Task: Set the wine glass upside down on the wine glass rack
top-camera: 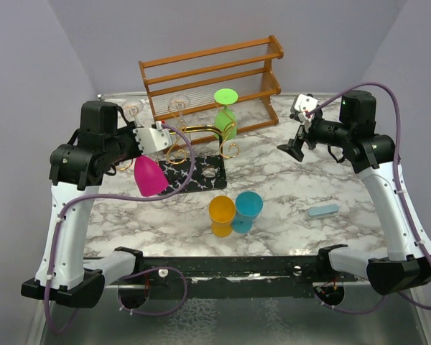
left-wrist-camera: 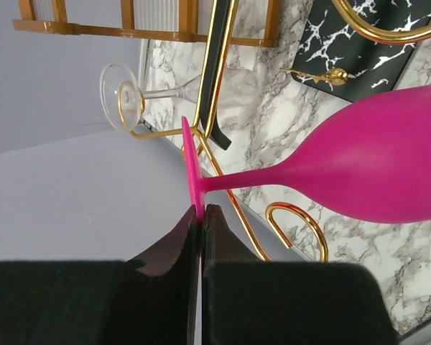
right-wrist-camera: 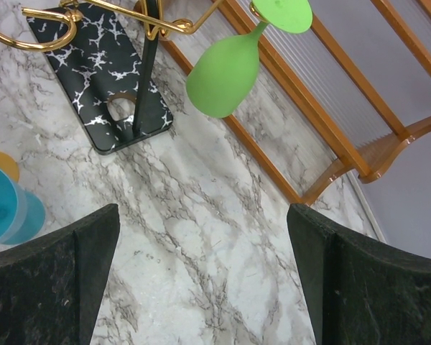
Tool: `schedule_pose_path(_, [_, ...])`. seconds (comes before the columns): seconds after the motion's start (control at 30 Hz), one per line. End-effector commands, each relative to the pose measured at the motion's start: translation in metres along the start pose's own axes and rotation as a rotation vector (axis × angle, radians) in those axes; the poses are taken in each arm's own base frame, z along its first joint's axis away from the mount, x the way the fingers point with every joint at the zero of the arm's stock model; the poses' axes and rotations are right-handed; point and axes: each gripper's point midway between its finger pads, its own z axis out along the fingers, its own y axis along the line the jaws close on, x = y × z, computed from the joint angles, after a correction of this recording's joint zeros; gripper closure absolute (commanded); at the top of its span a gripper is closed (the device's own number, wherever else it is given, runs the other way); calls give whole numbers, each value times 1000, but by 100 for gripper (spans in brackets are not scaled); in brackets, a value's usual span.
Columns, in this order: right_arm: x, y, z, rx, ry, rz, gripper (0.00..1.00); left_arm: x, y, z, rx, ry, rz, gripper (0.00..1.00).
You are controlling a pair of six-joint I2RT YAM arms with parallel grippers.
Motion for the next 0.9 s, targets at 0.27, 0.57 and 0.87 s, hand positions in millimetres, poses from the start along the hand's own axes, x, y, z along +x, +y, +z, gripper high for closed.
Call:
schedule_pose_path(0.27, [-4,-3,-1,21,-13,-22,1,20,17,4,-74,111,16,100])
schedule_pose_path(0.57, [-1,-3,0,23,-6,-21,1,27,12,4,-56,151,11,100])
schedule_pose_path(0.87, [3,-3,1,24,1,-19,1,34,4,4,-31,181,-3,100])
